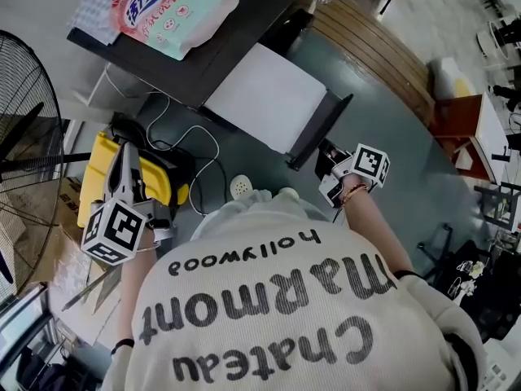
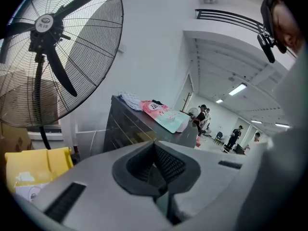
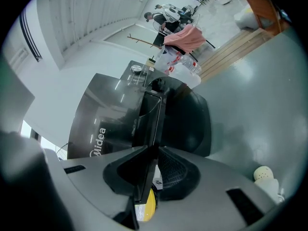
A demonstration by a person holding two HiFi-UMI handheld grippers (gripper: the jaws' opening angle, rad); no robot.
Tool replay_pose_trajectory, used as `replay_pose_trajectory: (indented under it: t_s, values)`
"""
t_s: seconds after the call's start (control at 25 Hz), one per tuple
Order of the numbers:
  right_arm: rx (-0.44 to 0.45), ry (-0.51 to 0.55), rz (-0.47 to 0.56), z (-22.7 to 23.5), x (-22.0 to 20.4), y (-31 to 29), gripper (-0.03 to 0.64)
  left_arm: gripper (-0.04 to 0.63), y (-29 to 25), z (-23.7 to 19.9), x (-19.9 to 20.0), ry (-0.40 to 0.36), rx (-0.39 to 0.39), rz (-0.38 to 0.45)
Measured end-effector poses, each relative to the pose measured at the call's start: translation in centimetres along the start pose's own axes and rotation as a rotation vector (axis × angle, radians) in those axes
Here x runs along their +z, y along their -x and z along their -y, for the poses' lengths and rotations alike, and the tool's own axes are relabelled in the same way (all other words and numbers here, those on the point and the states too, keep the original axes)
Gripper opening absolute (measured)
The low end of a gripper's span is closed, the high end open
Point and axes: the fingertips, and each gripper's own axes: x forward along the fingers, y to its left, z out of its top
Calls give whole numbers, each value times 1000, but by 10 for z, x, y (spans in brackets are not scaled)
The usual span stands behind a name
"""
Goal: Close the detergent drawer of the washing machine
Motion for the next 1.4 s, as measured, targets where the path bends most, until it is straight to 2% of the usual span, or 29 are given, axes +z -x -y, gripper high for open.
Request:
replay_pose_trajectory:
  t_s: [0.12,0.52,0.84,1.08,1.4]
  values:
    - [8,-10,25,-1,1,-2,81,8,0,-8,4,4,-2,4]
    - [-58,-63,104,5,1,0,78,8,0,-17,4,12,-33,13]
    - [-16,-72,47,8,2,-3,72,8,8,-20,2,52,23,39]
    - [-26,-51,-10,11,5,-6,72,8,11,-20,3,64,66,60]
    - [-6,-14,-37,8,6,-6,71,8,6,-22,9,64,81,67]
